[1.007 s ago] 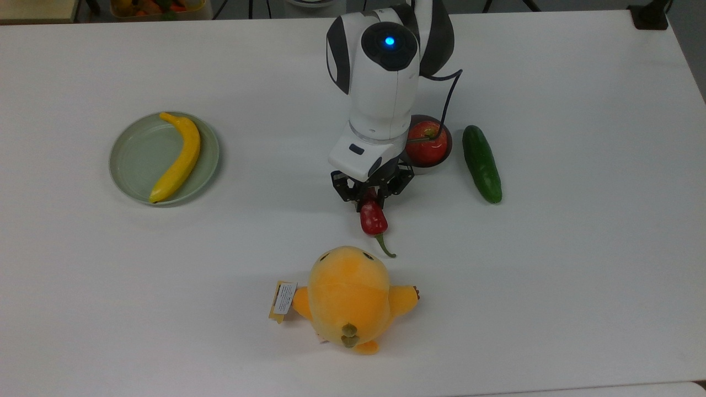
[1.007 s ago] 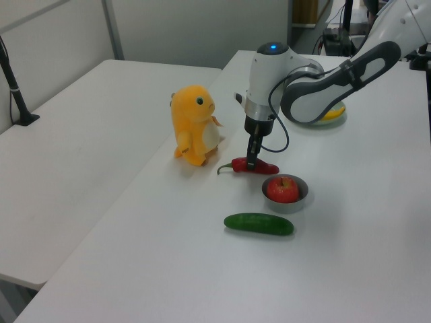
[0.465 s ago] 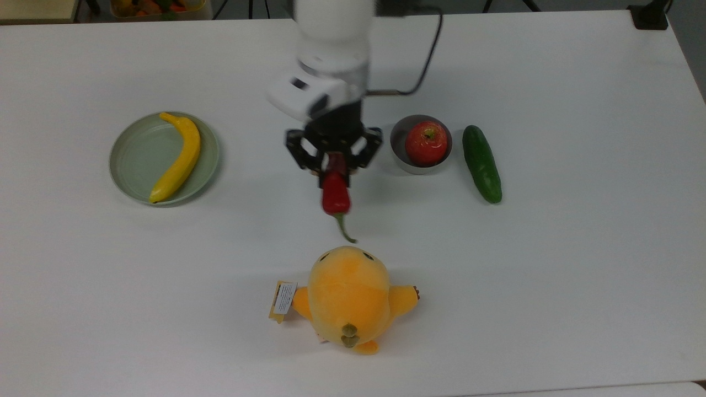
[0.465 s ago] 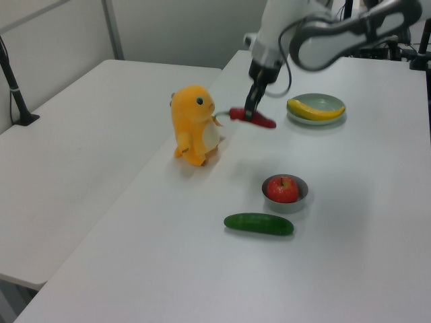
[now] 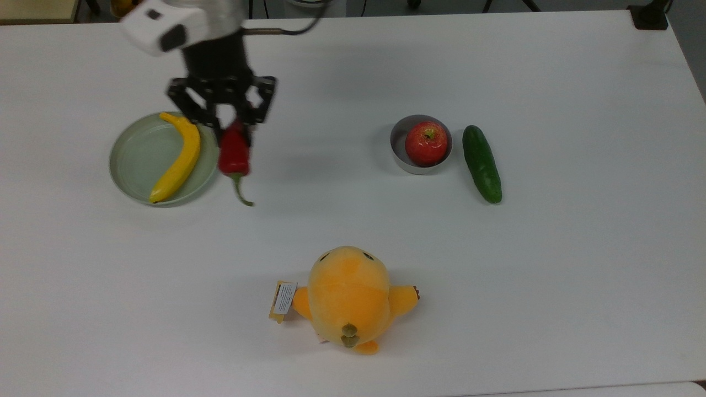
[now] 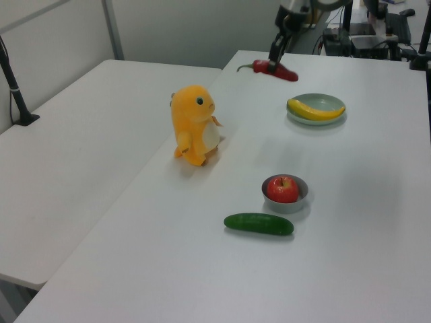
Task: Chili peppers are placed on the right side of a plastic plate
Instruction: 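Lift the chili pepper and carry it toward the green plate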
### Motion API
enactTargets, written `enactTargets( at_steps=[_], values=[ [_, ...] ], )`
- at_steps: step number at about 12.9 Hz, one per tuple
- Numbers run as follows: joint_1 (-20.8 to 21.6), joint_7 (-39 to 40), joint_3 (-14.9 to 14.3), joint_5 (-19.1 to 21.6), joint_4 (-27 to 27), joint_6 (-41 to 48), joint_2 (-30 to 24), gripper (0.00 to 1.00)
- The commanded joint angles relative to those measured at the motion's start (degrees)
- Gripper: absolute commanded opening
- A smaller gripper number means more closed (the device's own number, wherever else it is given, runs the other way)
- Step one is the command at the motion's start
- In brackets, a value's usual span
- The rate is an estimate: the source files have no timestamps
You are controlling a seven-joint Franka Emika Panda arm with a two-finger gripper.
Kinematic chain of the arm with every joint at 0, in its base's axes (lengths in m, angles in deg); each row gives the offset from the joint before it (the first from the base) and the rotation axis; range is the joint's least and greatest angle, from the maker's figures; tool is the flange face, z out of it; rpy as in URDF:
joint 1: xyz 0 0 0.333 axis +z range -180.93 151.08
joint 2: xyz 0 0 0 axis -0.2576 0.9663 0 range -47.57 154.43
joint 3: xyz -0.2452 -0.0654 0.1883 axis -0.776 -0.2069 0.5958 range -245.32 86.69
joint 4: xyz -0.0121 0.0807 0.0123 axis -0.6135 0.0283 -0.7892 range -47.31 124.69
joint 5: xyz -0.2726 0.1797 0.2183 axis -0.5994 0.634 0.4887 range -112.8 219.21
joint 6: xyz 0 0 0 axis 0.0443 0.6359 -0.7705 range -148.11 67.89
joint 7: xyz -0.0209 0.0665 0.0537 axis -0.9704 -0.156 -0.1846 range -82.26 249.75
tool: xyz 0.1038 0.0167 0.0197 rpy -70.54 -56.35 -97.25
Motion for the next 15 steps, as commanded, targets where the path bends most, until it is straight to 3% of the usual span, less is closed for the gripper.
enactTargets(
  at_steps=[1, 7, 15],
  values=[
    [-6.66, 10.60, -0.06, 1.27, -1.02, 1.59, 1.72, 0.06],
    [-17.48, 30.90, -0.15, 0.47, -1.99, 0.45, 8.13, 0.06],
    [-21.97, 32.69, -0.24, -7.16, -0.41, -13.52, 16.66, 0.06]
  ],
)
